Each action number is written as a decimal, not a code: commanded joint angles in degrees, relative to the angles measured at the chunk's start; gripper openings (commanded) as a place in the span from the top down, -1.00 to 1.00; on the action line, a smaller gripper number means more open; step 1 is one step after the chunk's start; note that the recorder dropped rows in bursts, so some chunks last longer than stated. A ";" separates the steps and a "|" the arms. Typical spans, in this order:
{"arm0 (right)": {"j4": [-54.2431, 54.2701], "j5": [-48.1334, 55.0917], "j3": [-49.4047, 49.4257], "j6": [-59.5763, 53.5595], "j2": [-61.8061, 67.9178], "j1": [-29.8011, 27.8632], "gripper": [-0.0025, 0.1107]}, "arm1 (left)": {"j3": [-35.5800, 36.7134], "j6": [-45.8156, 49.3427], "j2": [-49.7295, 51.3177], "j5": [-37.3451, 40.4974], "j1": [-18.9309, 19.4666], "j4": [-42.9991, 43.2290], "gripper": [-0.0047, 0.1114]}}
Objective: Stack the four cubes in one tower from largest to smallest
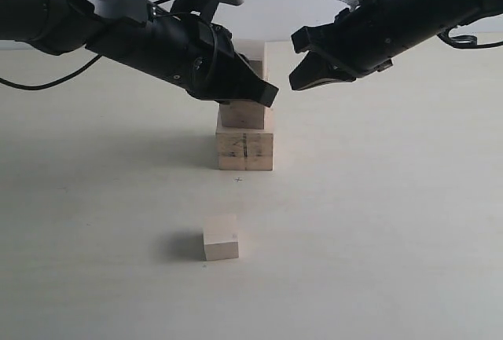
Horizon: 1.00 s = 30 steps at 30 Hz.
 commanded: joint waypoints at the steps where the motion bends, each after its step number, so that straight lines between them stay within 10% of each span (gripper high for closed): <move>1: -0.03 -2.12 -0.13 3.93 -1.18 -0.08 0.96 | -0.01 -0.27 -0.15 0.25 0.07 -0.23 0.92; 30: -0.23 -4.17 -0.13 11.70 -3.23 -0.08 0.96 | -0.01 -0.27 -15.37 4.81 2.70 -1.40 0.92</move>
